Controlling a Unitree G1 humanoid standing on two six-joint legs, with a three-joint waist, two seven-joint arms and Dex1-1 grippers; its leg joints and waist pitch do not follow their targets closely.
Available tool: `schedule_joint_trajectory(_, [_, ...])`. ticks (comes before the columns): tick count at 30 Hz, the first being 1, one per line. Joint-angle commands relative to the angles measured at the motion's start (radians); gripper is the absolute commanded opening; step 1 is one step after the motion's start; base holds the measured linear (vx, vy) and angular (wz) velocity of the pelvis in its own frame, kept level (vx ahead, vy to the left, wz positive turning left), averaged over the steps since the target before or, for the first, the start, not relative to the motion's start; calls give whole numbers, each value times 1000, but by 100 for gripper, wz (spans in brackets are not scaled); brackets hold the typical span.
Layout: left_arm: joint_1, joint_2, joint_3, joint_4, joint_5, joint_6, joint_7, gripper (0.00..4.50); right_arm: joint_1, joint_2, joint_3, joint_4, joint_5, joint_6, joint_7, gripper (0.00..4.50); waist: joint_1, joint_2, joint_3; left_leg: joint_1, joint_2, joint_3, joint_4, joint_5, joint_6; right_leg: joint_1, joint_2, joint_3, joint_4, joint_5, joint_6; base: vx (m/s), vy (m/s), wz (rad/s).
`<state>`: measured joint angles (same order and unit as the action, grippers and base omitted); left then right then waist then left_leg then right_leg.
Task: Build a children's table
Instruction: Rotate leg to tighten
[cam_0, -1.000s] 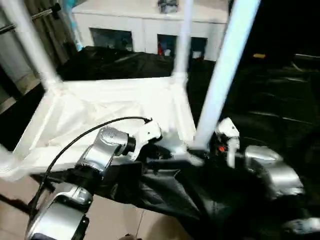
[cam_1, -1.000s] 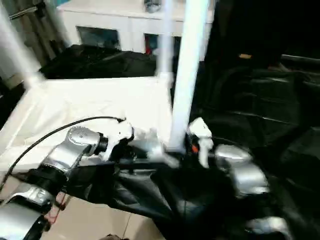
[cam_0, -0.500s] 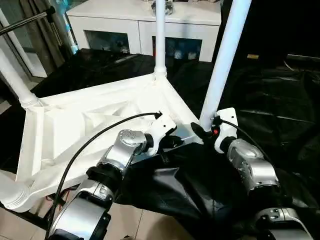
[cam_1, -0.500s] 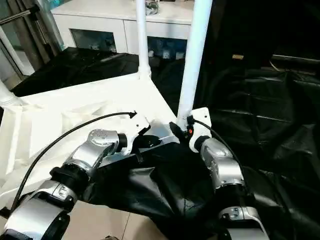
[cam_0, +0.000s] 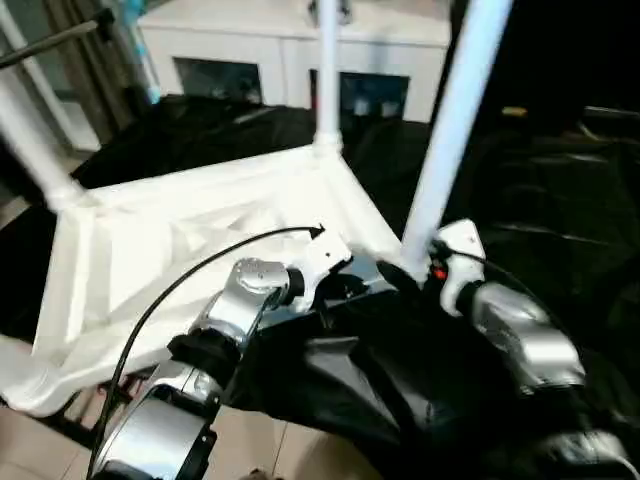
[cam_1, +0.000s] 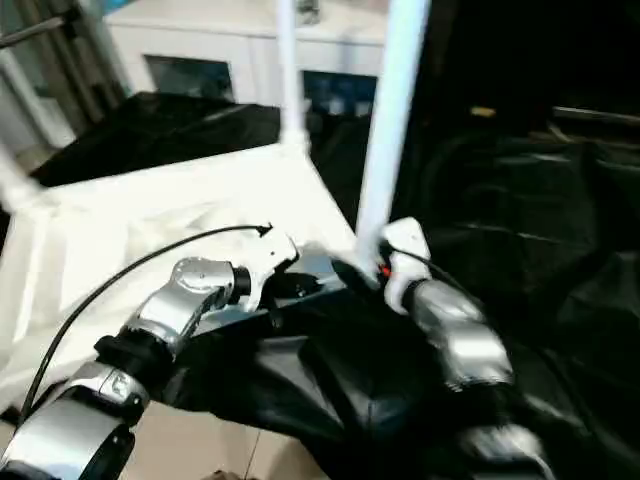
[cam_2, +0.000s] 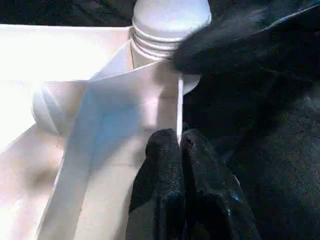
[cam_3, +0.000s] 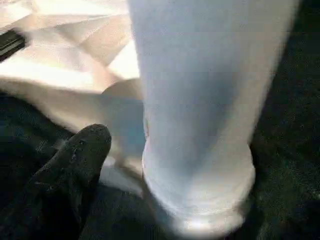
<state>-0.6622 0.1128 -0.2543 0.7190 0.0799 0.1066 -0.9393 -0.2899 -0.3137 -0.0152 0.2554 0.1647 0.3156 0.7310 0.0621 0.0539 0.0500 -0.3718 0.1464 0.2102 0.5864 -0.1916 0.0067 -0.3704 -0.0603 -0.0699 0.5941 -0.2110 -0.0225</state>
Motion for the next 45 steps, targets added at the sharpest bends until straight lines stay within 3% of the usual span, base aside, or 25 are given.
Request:
schedule_joint_trajectory(1, [10,-9,6,-14,-28,-18,13,0,27,-2,53,-83,40,16,85,444,-1,-18,-56,11,104,-54,-66,-157,89,36,-119,64,-75,-129,-218,0,0,0])
schedule_joint_trajectory(4, [18,-7,4,-21,-30,-19,0,0,71,-45,50,-150,37,-19,110,444,0,-18,-55,10,100,-53,-62,-168,93,34,-120,64,-82,-173,-210,0,0,0])
schedule_joint_trajectory(6, [21,-5,1,-24,-29,-19,-7,0,92,-60,26,-193,57,39,95,444,-1,-18,-53,12,99,-55,-64,-183,88,33,-117,63,-87,-228,-196,0,0,0])
schedule_joint_trajectory(11, [22,-5,4,-28,-30,-53,-7,0,133,-47,50,-249,33,36,51,444,-6,-14,-52,15,101,-57,-68,-210,70,27,-115,63,-92,-266,-187,0,0,0])
schedule_joint_trajectory(17, [38,-1,-8,-51,-27,-66,-12,0,134,23,63,-237,9,52,-53,444,-14,-21,-54,9,98,-58,-66,-176,72,30,-118,64,-85,-236,-193,0,0,0])
schedule_joint_trajectory(20, [48,6,-15,-60,-22,-81,-17,0,138,46,71,-254,16,60,-67,444,-22,-19,-57,8,99,-58,-65,-159,80,29,-114,63,-80,-188,-199,0,0,0])
schedule_joint_trajectory(25, [46,10,-16,-55,-19,-89,-19,0,136,44,82,-260,33,82,-45,444,-21,-17,-60,3,97,-54,-58,-120,107,30,-116,62,-70,-103,-221,0,0,0])
schedule_joint_trajectory(45, [47,12,-16,-58,-22,-86,-22,0,136,41,86,-264,37,99,-44,444,-19,-17,-64,3,96,-54,-51,-100,118,34,-114,60,-63,-74,-228,0,0,0])
